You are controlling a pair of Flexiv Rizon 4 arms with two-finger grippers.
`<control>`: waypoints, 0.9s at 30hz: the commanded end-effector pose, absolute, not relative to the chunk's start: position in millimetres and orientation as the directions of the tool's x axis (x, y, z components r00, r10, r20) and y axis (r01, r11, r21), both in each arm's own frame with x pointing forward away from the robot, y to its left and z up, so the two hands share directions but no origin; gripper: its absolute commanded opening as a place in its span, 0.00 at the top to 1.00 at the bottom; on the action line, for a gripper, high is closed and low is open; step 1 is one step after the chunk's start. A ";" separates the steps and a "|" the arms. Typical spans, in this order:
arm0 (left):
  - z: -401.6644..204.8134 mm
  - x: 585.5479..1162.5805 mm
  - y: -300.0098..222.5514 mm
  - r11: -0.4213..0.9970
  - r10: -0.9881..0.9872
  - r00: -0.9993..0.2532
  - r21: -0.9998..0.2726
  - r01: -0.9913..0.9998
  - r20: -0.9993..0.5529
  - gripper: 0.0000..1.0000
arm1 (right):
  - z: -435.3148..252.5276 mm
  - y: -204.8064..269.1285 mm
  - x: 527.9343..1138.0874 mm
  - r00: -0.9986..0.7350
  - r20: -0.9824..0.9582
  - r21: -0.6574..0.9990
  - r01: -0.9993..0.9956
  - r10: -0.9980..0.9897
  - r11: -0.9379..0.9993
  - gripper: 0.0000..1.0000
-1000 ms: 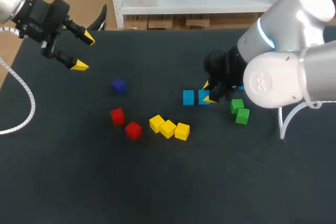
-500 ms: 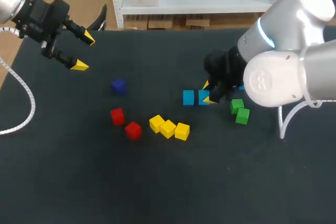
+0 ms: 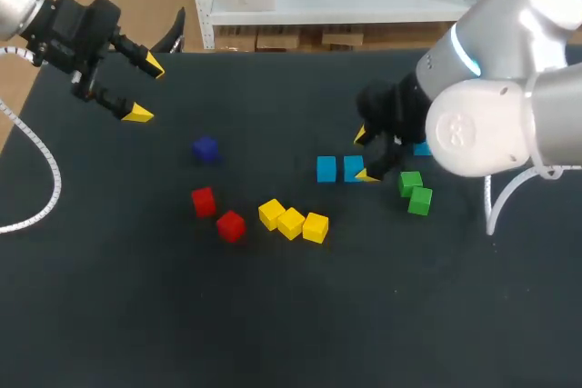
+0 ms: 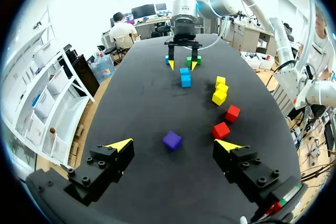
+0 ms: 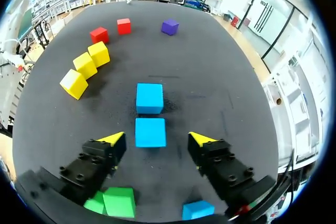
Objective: Place the blue cubes, place green cubes on the blue cubes, place the yellow cubes on the green cubes, then place the red cubes on the yellow cubes, and place purple cube on the red cubes.
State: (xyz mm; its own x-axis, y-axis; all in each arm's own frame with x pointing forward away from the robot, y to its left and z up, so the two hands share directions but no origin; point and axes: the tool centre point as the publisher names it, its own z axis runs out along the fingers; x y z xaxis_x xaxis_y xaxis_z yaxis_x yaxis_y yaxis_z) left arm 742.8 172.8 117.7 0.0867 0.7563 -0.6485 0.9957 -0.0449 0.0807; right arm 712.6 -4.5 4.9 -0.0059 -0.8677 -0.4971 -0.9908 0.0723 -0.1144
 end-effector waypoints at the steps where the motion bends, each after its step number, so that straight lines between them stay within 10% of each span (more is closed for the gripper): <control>1: 116.9 743.5 173.5 -0.048 0.755 0.090 0.083 0.995 -0.650 0.00 | 23.9 -26.9 715.5 -0.043 -0.509 -0.117 -0.986 -0.860 0.118 0.00; 27: 116.9 743.5 173.5 -0.048 0.755 0.090 0.083 0.995 -0.650 0.00 | 9.6 -125.8 758.3 -0.148 -0.490 -0.119 -0.965 -0.859 0.234 0.00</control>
